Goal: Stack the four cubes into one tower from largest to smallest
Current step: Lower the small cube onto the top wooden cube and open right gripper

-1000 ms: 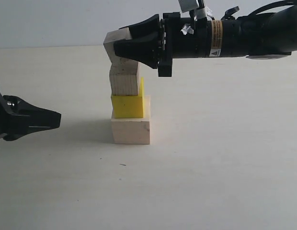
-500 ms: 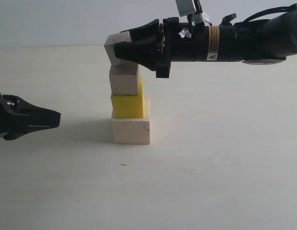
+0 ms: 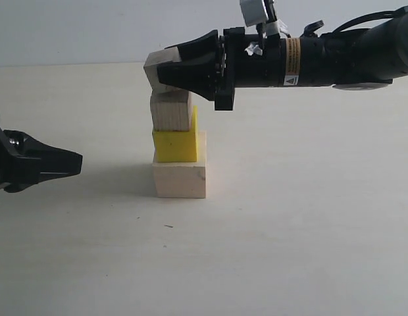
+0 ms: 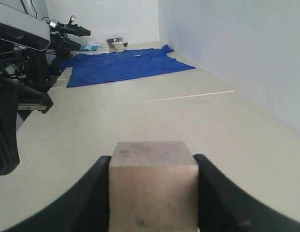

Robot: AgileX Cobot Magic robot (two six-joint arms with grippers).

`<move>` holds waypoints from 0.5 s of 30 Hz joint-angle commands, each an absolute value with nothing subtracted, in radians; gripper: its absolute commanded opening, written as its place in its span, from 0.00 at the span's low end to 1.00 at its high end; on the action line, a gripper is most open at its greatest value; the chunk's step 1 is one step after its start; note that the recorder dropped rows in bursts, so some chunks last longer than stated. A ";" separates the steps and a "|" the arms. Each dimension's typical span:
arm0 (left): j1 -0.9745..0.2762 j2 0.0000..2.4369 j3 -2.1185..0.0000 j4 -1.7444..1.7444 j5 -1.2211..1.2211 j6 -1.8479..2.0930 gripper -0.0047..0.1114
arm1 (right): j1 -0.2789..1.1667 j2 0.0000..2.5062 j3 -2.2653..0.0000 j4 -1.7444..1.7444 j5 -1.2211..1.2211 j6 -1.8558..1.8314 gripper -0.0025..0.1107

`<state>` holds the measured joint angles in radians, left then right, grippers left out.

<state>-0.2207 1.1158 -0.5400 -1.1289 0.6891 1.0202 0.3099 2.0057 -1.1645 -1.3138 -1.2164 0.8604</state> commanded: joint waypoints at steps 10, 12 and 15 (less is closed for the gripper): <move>-0.219 1.112 -0.546 -1.130 0.682 1.013 0.04 | 0.309 2.001 -1.173 -1.323 -1.221 0.890 0.02; -0.219 1.112 -0.546 -1.130 0.682 1.013 0.04 | 0.309 2.001 -1.173 -1.323 -1.221 0.890 0.03; -0.219 1.112 -0.546 -1.130 0.684 1.013 0.04 | 0.309 2.001 -1.173 -1.323 -1.221 0.890 0.11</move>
